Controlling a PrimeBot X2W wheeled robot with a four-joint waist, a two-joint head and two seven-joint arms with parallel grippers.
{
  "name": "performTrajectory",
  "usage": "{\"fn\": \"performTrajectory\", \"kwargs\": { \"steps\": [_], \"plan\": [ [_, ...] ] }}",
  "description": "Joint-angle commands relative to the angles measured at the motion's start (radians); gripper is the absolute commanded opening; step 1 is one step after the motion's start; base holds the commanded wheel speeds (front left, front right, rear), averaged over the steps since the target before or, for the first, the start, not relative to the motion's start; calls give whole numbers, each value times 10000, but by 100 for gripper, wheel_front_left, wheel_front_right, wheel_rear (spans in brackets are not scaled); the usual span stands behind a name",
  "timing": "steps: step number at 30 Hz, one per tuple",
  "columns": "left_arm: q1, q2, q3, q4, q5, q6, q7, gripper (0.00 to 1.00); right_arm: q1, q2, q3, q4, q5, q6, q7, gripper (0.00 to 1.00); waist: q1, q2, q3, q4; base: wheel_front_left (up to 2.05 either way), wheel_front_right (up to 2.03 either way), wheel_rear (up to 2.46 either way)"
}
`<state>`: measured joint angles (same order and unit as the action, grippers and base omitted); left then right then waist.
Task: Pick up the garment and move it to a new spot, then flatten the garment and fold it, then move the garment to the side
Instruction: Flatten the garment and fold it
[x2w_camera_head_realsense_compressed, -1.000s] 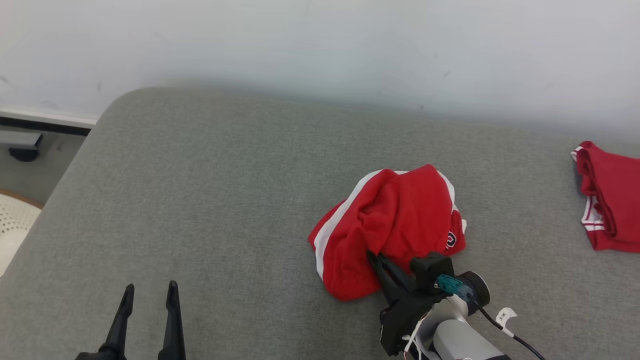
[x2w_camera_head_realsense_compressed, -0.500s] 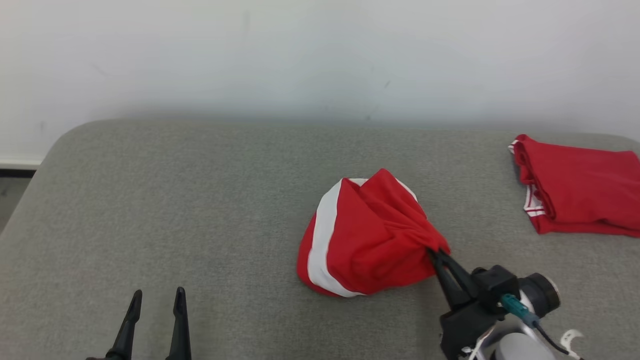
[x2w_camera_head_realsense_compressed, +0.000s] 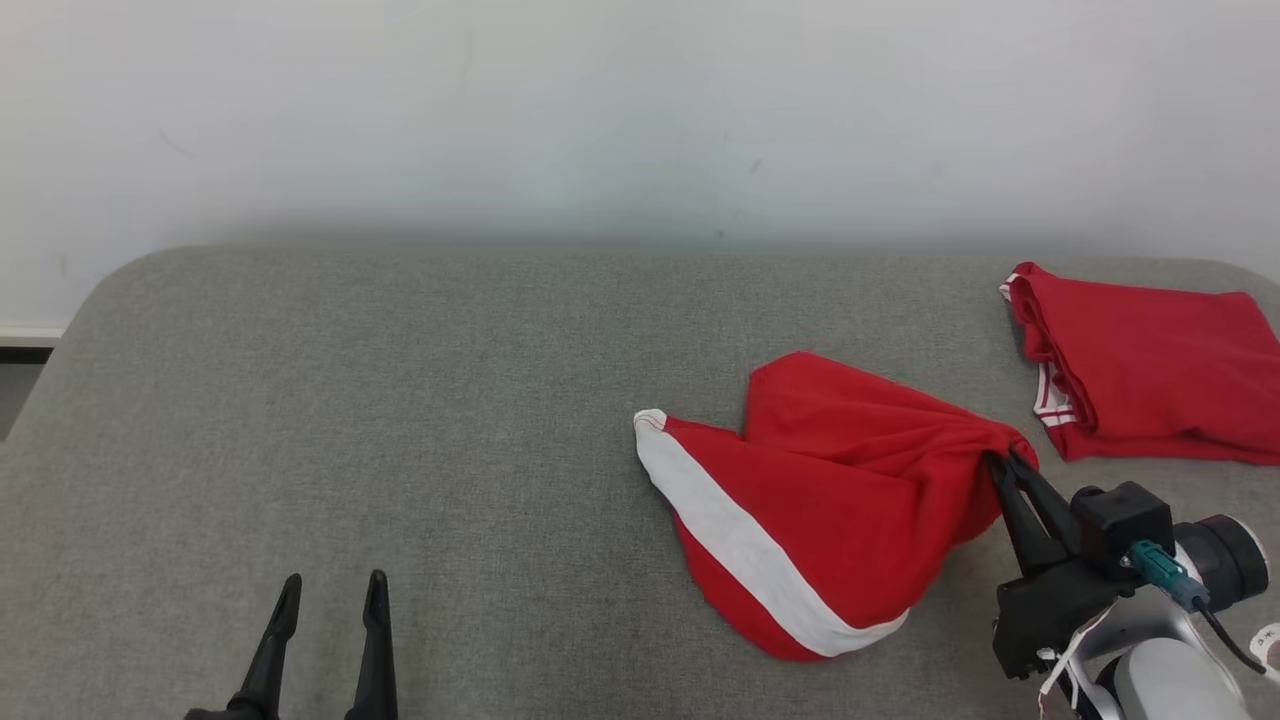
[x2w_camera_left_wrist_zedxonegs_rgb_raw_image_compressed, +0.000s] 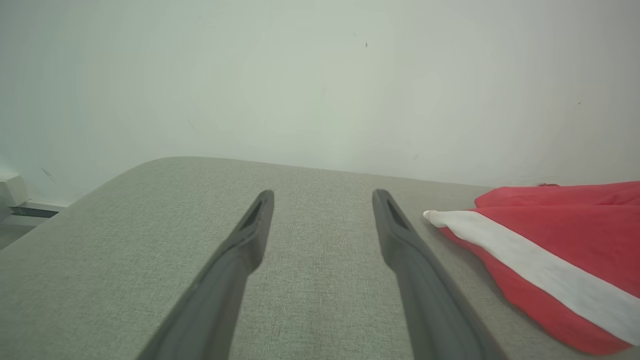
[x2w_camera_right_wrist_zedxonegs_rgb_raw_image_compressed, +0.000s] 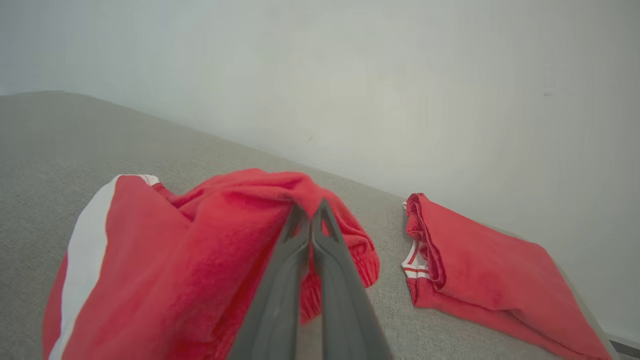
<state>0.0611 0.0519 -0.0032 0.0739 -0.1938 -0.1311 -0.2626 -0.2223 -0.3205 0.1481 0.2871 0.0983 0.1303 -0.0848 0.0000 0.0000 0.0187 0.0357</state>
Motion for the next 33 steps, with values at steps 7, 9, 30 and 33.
{"fn": "performTrajectory", "kwargs": {
  "steps": [7, 9, 30, 33],
  "plan": [
    [151, -5, -22, 88, -141, 11, -30, 100, -87, 550, -173, 37, -193, 5, -222, 100, 0, 0, -48, 206, 0, 0, 0],
    [203, -6, 27, 107, -147, 11, -30, 100, -110, 708, -278, 40, -240, 5, -452, 100, 0, 0, -95, 158, 0, 0, 0],
    [-143, 123, 170, 21, -122, 11, -30, 100, 1687, 2519, -1087, -1380, 280, 5, -1800, 100, 0, 0, 164, -835, 0, 0, 0],
    [-355, 230, 82, 59, -95, 11, -30, 100, 2013, 2637, -956, -1352, 307, 5, -1802, 100, 0, 0, 291, -1011, 0, 0, 0]
  ]
}}
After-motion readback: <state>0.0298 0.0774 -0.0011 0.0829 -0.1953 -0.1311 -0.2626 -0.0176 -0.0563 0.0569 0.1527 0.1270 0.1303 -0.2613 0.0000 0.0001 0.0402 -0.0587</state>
